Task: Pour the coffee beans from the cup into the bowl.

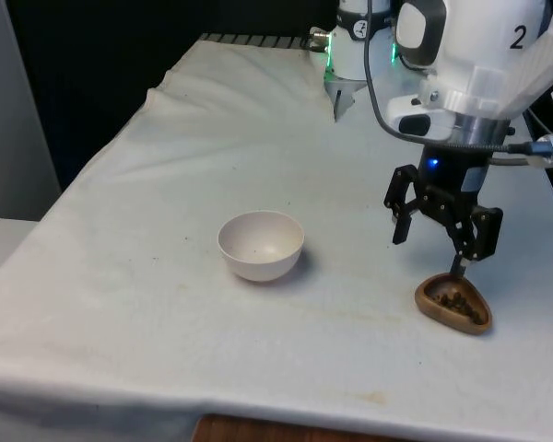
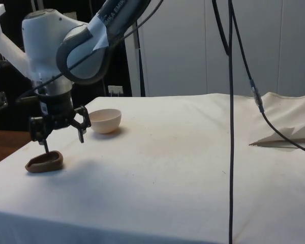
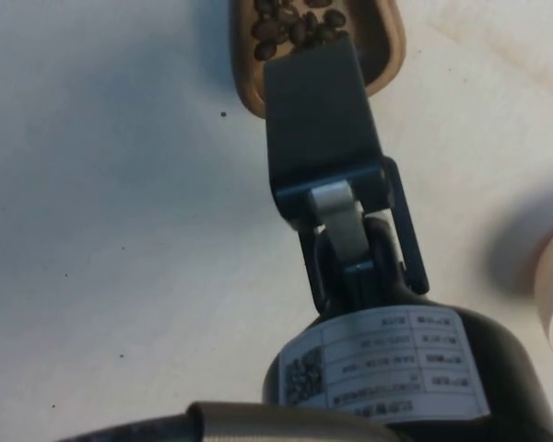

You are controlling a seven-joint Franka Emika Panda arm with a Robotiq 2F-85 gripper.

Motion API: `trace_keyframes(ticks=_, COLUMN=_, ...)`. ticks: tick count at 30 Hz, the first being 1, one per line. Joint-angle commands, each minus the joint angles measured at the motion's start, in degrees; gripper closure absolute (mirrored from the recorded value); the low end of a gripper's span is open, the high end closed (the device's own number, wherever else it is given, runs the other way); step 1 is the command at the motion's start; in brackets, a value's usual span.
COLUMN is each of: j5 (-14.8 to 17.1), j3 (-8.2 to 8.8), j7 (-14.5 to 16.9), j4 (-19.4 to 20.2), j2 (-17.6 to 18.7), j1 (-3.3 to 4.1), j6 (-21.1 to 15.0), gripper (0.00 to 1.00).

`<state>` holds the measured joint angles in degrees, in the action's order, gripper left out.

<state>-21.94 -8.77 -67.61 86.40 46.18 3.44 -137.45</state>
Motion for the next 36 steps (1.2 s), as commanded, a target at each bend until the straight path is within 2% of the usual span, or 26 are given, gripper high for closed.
trace_keyframes(ticks=1, j5=-0.23, j3=0.34, j7=-0.69, j4=-0.4, j2=0.23, j1=0.4, j6=0.11, gripper=0.0)
trace_keyframes(ticks=6, j5=0.06, j3=0.06, j7=-0.17, j4=-0.23, j2=0.23, j1=0.0, j6=0.06, gripper=0.0)
trace_keyframes(ticks=18, j5=0.46, j3=0.4, j7=-0.92, j4=-2.01, j2=2.18, j1=-0.4, j6=0.11, gripper=0.0)
trace_keyframes(ticks=27, j5=0.06, j3=0.69, j7=-0.69, j4=-1.83, j2=2.29, j1=-0.34, j6=0.34, gripper=0.0)
trace_keyframes(ticks=33, j5=0.0, j3=0.74, j7=-1.03, j4=-1.72, j2=2.41, j1=-0.23, j6=-0.86, gripper=0.0)
trace_keyframes(ticks=35, j5=0.06, j3=0.69, j7=-0.69, j4=-1.83, j2=2.35, j1=-0.23, j6=0.06, gripper=0.0)
trace_keyframes(ticks=36, j5=0.06, j3=0.69, j7=-1.03, j4=-1.72, j2=2.46, j1=-0.17, j6=-0.92, gripper=0.0)
